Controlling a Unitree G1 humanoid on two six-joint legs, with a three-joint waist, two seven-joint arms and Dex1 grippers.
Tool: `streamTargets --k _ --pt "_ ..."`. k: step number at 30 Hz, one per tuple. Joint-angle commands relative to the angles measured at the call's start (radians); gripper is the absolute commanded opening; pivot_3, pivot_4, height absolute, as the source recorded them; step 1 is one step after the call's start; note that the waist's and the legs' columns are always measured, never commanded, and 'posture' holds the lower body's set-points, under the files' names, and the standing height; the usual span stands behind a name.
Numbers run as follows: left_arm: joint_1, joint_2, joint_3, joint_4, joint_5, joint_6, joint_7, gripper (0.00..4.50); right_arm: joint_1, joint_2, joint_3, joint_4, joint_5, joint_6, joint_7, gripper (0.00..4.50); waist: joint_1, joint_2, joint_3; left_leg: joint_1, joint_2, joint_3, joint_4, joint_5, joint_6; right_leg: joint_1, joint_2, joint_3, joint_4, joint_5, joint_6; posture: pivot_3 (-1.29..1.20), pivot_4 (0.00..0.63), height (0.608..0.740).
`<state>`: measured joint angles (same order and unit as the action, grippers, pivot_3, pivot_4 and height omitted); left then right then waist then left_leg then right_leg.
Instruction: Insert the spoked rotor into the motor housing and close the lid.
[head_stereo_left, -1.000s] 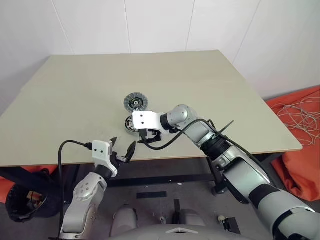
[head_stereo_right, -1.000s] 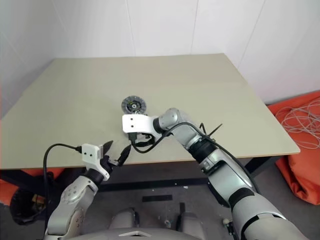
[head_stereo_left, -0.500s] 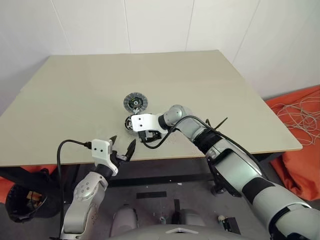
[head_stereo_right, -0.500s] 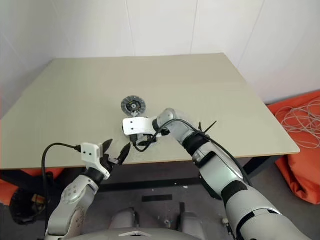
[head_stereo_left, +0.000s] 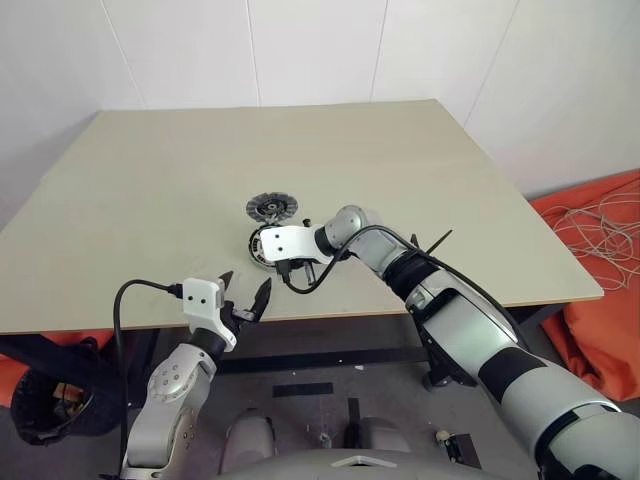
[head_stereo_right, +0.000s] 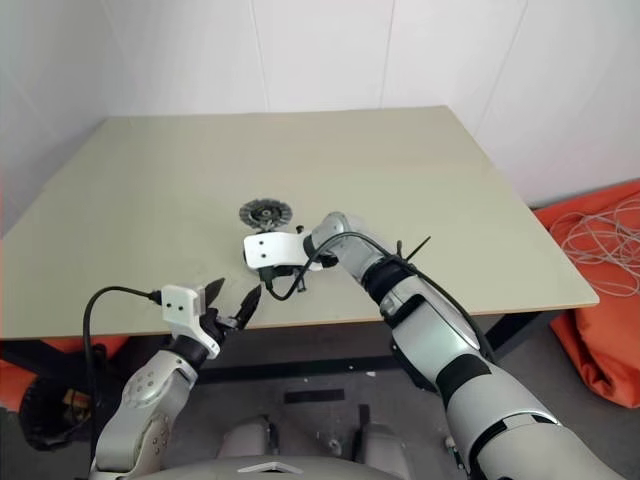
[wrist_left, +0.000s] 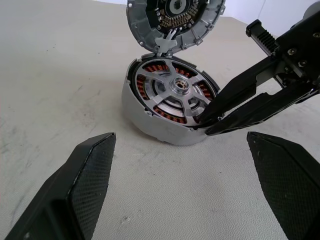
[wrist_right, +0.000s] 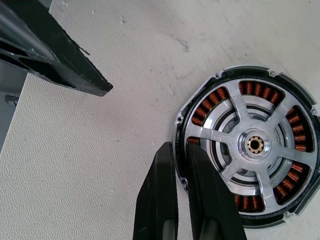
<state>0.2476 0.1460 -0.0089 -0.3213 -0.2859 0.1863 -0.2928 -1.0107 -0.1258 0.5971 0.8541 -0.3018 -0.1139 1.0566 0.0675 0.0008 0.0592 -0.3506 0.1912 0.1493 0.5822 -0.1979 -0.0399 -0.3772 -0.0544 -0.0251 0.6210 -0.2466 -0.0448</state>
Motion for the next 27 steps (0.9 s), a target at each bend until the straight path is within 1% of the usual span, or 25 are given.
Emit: streamTargets --k 1,5,8,14,20,22,24,27 --pt "-0.001 -0.003 -0.003 -0.041 0.003 -0.016 0.001 4.50 -0.013 -0.001 -0.042 -0.042 0.014 0.003 -0.008 0.02 0.000 0.000 0.000 0.000 0.000 0.000 0.000 0.000 0.000 0.000 0.000 0.000 0.000 0.000 0.000 0.00 0.000 0.740" --pt "0.000 -0.002 -0.005 -0.053 0.002 -0.007 0.004 4.50 0.013 -0.001 -0.088 -0.109 0.043 0.111 -0.016 0.02 0.001 0.000 0.000 0.000 0.000 0.000 0.000 0.000 0.000 0.000 0.000 0.000 0.000 0.000 0.000 0.00 0.000 0.740" --pt "-0.002 0.000 -0.005 -0.058 -0.001 0.000 0.004 4.50 0.041 -0.027 -0.115 -0.198 0.049 0.207 -0.009 0.02 0.002 -0.001 0.001 0.000 0.000 0.000 0.000 0.000 0.000 0.000 0.000 0.000 0.000 0.000 0.000 0.00 0.000 0.740" --pt "-0.013 0.001 -0.001 -0.048 -0.007 0.006 -0.001 4.50 0.123 -0.101 -0.162 -0.476 0.061 0.531 0.003 0.02 0.003 -0.002 0.002 -0.001 0.000 0.000 0.000 0.000 0.001 0.000 0.000 0.000 0.000 0.000 0.000 0.00 0.000 0.740" --pt "-0.014 0.002 0.001 -0.030 -0.010 -0.001 -0.011 4.50 0.154 -0.183 -0.185 -0.685 0.086 0.754 0.022 0.02 0.001 -0.002 0.002 0.000 0.000 0.000 0.000 0.000 0.000 0.000 0.001 0.000 0.000 0.000 0.000 0.00 0.000 0.740" --pt "-0.013 0.001 0.001 -0.029 -0.010 -0.002 -0.013 4.50 0.162 -0.197 -0.199 -0.740 0.111 0.850 0.023 0.02 0.003 -0.002 0.002 0.000 0.000 0.000 0.000 0.001 0.000 0.000 0.001 0.000 0.000 0.000 0.000 0.00 0.000 0.740" --pt "-0.010 0.000 0.002 -0.029 -0.010 -0.002 -0.014 4.50 0.163 -0.189 -0.242 -0.806 0.163 1.034 0.019 0.02 0.003 -0.002 0.002 0.000 0.000 0.000 0.000 0.001 0.000 0.000 0.001 0.000 0.000 0.000 0.000 0.00 0.000 0.740" --pt "-0.010 -0.001 0.002 -0.029 -0.010 -0.002 -0.013 4.50 0.161 -0.180 -0.271 -0.865 0.218 1.233 -0.009 0.02 0.003 -0.002 0.002 0.001 0.000 -0.001 0.000 0.001 0.000 0.000 0.001 0.000 0.000 0.000 0.000 0.00 0.000 0.740"
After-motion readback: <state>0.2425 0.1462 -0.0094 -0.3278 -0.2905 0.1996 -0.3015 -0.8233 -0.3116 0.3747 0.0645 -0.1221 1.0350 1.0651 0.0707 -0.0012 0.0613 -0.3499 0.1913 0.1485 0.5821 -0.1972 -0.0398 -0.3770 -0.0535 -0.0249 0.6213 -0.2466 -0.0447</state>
